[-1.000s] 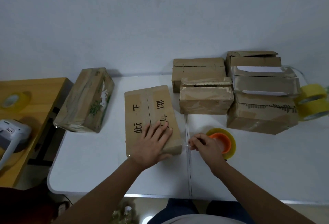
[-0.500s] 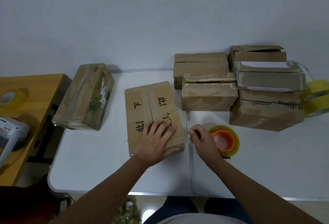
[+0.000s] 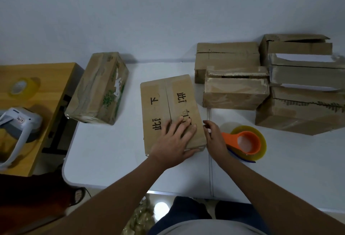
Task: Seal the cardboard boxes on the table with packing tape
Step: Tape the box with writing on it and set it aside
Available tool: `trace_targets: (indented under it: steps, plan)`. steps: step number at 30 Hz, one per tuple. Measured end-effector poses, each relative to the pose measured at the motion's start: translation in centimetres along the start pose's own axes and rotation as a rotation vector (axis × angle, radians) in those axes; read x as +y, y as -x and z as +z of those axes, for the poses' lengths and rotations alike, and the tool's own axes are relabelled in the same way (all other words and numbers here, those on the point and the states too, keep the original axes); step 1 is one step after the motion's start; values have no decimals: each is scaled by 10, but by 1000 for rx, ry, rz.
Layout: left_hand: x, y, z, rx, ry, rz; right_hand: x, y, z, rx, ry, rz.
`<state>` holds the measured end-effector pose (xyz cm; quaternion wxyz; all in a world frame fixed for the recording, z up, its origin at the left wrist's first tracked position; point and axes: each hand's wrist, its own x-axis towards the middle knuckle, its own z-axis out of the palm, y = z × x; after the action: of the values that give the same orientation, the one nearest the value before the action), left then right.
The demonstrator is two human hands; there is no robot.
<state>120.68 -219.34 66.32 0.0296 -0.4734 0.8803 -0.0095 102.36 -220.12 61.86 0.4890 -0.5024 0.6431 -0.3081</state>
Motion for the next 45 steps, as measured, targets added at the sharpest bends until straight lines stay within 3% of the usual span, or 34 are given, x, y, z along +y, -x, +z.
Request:
trace_targets:
  steps: [3, 7, 14, 17, 20, 24, 29, 34, 37, 41, 43, 45]
  plan:
    - [0, 0, 0, 15, 3, -1, -2, 1, -3, -55, 18, 70]
    - [1, 0, 0, 45, -4, 5, -25, 35, -10, -3, -284, 110]
    - [1, -1, -1, 55, -11, -3, -25, 43, 0, -228, -224, -117]
    - [1, -1, 0, 65, -1, -8, -18, 35, -35, -394, 63, -194]
    - [0, -1, 0, 64, -8, -4, -23, 22, -62, -401, 513, -312]
    - [0, -1, 2, 70, -23, 1, -45, 9, -68, -427, 747, -369]
    - [1, -1, 3, 73, -27, 4, -47, 9, -52, -419, 861, -350]
    - [0, -1, 1, 83, -2, 13, -38, 17, -53, -379, 786, -315]
    - [-1, -4, -9, 70, 138, -19, -52, 27, -68, -344, 694, -306]
    - [-13, -11, -34, 79, 608, -93, -73, 36, -62, -214, 690, -499]
    - [-25, -4, -47, 210, 773, -235, -82, 37, -48, -239, 742, -578]
    - [-35, 14, -58, 354, 895, -526, -86, 38, -31, -315, 824, -641]
